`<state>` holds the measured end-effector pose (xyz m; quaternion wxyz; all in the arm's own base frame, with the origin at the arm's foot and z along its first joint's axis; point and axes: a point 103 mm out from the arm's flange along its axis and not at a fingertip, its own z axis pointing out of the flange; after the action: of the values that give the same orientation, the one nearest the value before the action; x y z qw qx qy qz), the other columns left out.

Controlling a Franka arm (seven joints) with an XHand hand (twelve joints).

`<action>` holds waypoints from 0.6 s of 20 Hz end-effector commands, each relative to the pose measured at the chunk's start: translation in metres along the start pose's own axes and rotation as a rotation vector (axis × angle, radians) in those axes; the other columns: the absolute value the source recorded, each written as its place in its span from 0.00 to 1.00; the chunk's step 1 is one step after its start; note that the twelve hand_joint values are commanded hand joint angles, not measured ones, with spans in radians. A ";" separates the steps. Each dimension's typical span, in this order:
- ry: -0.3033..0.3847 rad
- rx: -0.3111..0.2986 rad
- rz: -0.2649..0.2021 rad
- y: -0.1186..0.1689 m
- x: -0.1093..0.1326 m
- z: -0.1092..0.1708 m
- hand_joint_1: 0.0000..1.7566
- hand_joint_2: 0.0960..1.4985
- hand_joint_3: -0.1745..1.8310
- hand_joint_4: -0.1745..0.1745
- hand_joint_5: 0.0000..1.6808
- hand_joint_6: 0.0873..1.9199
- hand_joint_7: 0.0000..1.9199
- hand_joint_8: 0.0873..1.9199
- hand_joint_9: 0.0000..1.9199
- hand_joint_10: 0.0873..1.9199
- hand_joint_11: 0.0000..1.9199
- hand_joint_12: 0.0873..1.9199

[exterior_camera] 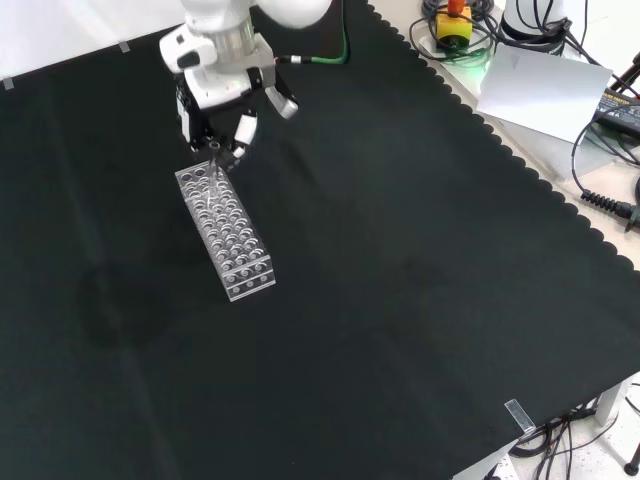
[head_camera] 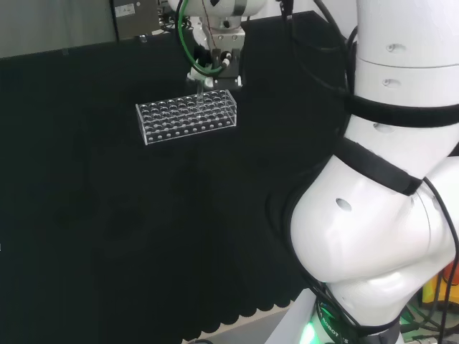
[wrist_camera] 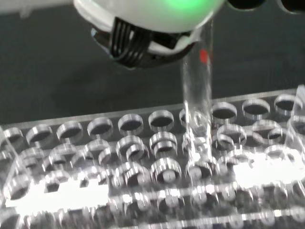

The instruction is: Pick up the test tube.

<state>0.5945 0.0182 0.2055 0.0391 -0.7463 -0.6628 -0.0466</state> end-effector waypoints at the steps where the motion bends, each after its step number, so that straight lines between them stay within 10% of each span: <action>1: 0.047 -0.073 0.011 0.004 -0.008 -0.023 0.70 0.39 0.39 0.00 0.85 0.15 0.95 0.15 0.90 0.13 0.71 0.42; 12: 0.184 -0.085 0.083 0.007 -0.013 -0.064 0.70 0.38 0.40 0.00 0.85 0.15 0.95 0.15 0.91 0.12 0.71 0.42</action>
<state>0.5983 0.0033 0.2455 0.0589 -0.7640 -0.6313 -0.1194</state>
